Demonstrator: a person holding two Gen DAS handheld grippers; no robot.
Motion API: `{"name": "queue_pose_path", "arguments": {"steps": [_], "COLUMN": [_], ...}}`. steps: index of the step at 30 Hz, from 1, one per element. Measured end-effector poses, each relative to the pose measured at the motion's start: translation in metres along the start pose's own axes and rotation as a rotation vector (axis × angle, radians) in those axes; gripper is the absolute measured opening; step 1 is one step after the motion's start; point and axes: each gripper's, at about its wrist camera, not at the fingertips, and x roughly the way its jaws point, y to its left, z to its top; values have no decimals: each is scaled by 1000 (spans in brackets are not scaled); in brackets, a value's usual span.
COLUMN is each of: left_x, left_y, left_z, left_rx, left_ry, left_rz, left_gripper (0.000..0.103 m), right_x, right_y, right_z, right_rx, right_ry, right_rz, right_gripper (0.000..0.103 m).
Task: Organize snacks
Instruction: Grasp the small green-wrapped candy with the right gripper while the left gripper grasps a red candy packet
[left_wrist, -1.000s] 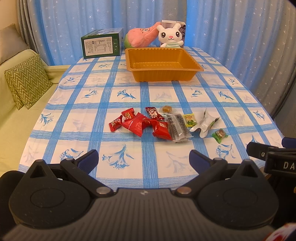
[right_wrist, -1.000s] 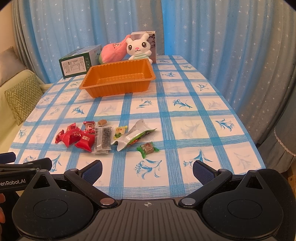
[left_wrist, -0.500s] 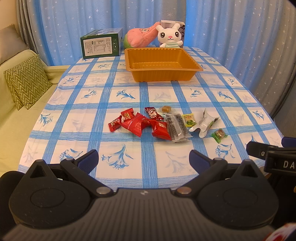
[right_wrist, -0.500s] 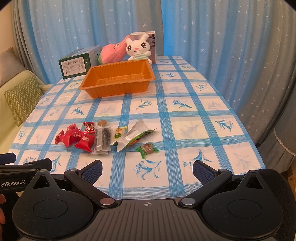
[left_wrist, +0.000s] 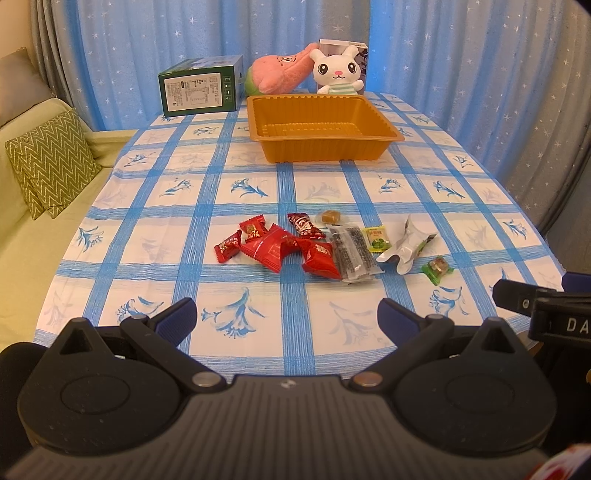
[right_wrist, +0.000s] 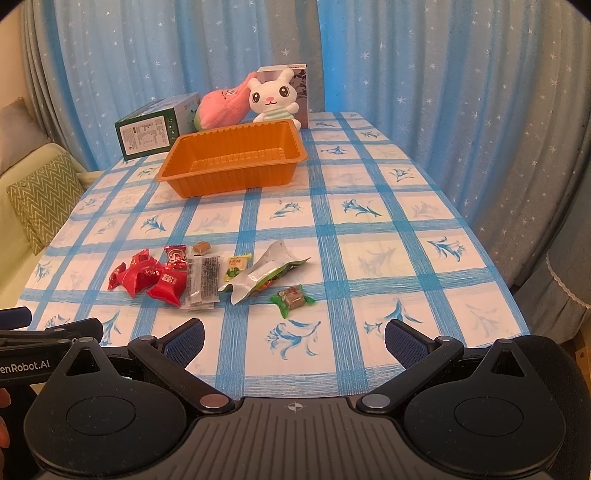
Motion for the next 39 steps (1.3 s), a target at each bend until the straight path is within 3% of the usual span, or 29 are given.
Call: {"name": "queue_pose_path", "arguments": {"steps": [4, 16, 22, 23, 24, 25, 28, 33, 39], "left_x": [4, 50, 75, 80, 84, 88, 97, 108, 115], "left_y": [-7, 16, 20, 19, 18, 17, 13, 5, 0], "left_z": [-2, 11, 19, 20, 21, 22, 24, 26, 29], "left_rx": [-9, -35, -17, -8, 0, 10, 39, 68, 91], "left_ry": [9, 43, 45, 46, 45, 44, 41, 25, 6], "left_rz": [-19, -55, -77, -83, -89, -94, -117, -158, -195], "left_gripper": [103, 103, 92, 91, 90, 89, 83, 65, 56], "right_x": [-8, 39, 69, 73, 78, 84, 97, 112, 132], "right_y": [-9, -11, -7, -7, -8, -8, -12, -13, -20], "right_z": [1, 6, 11, 10, 10, 10, 8, 9, 13], "right_rx": [13, 34, 55, 57, 59, 67, 99, 138, 218], "right_ry": [-31, -31, 1, 5, 13, 28, 52, 69, 103], "right_rz": [5, 6, 28, 29, 38, 39, 37, 63, 51], "right_gripper": [103, 103, 103, 94, 71, 64, 62, 44, 42]}}
